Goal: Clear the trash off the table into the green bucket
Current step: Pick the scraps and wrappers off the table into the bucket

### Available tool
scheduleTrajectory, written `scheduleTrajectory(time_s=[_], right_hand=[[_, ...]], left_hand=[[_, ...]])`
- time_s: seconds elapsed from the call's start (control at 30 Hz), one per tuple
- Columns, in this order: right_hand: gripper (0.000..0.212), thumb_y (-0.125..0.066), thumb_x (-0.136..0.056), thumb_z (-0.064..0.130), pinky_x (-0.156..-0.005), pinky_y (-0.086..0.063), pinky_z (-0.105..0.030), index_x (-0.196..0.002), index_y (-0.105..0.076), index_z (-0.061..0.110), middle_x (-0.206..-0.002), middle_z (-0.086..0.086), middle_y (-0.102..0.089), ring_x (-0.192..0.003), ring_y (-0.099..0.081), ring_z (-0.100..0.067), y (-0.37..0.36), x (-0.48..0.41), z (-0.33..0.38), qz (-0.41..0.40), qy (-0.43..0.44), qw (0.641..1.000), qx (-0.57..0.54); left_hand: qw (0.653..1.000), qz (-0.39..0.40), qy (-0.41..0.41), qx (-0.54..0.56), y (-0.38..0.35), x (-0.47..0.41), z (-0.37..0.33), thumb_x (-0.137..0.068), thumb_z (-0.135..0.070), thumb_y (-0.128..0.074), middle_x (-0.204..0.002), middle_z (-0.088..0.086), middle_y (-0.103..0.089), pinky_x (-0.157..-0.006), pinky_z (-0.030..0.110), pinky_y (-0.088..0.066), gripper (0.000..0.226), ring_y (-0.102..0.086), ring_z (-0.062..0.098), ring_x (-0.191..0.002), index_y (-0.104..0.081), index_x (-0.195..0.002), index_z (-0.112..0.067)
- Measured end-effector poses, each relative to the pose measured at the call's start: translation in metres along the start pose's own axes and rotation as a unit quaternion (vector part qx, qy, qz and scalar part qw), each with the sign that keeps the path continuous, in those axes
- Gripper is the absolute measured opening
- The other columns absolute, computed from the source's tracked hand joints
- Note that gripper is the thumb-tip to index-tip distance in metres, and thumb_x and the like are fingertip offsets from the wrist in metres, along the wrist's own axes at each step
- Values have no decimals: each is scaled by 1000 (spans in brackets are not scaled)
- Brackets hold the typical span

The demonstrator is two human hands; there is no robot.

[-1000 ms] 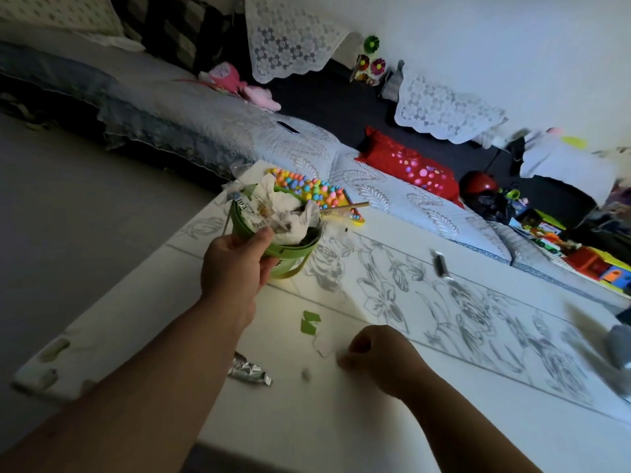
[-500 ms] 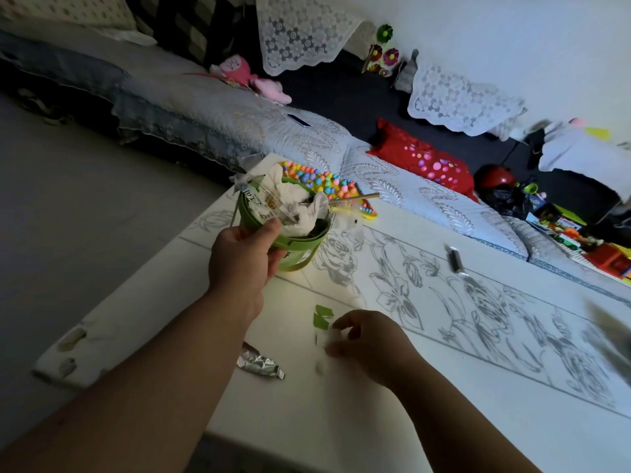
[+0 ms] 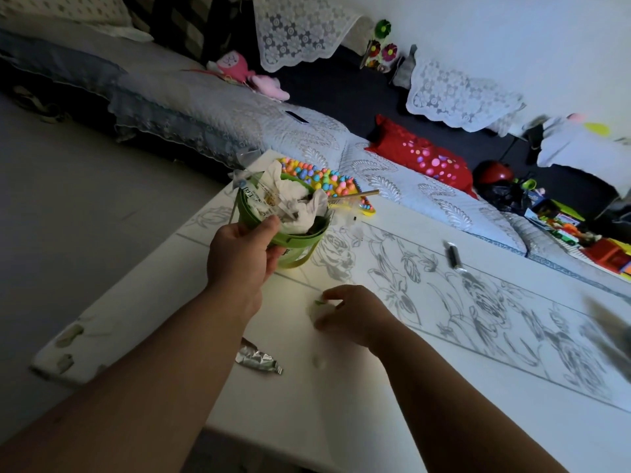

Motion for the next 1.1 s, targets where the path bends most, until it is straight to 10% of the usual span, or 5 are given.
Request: scheduleTrajectory(time_s=[0.37, 0.7, 0.8, 0.93, 1.1], right_hand=[[22, -70, -75, 16, -72, -54, -29, -94, -73, 6, -90, -9, -70, -81, -63, -21, -3, -6, 16, 26, 16, 993, 115], [2, -69, -78, 15, -59, -50, -30, -79, -67, 16, -73, -5, -72, -65, -61, -18, 59, 30, 52, -141, 96, 968, -182], [8, -71, -74, 17, -67, -54, -39, -72, -64, 20, -71, -5, -71, -66, -64, -24, 86, 23, 91, -198, 167, 957, -129], [13, -69, -79, 16, -53, -41, -14, -76, -62, 27, -55, 13, -58, -44, -52, 6, 93, 1, 132, -185, 221, 958, -7], [36, -78, -74, 19, -57, -46, -20, -108, -67, 24, -97, -2, -70, -71, -61, -13, 84, -15, 162, -120, 214, 962, 122]], left_hand=[[1000, -6, -2, 0, 4, -2, -2, -83, -29, -70, -98, 2, -69, -47, 15, -47, 27, -66, 8, -67, -63, -104, -15], [1000, -4, -1, 6, 4, -1, -2, -83, -28, -70, -100, 4, -70, -48, 15, -48, 33, -67, 6, -65, -62, -110, -12], [1000, -2, 7, 11, 1, 1, 0, -81, -28, -72, -99, 5, -70, -54, 19, -51, 30, -69, 9, -69, -62, -105, -13], [1000, 0, 10, 10, 0, 3, 1, -81, -26, -73, -102, 10, -70, -60, 23, -54, 32, -67, 14, -75, -62, -106, -10], [1000, 7, 6, 11, 0, 1, -1, -81, -26, -72, -103, 12, -69, -62, 25, -54, 33, -67, 16, -76, -61, -107, -8]])
Point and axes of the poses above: each hand's wrist, its own x-axis away from the middle knuckle, its own y-axis out of the back of the hand, z = x × y, the point moved 6 cm from there along -x, towards the middle knuckle
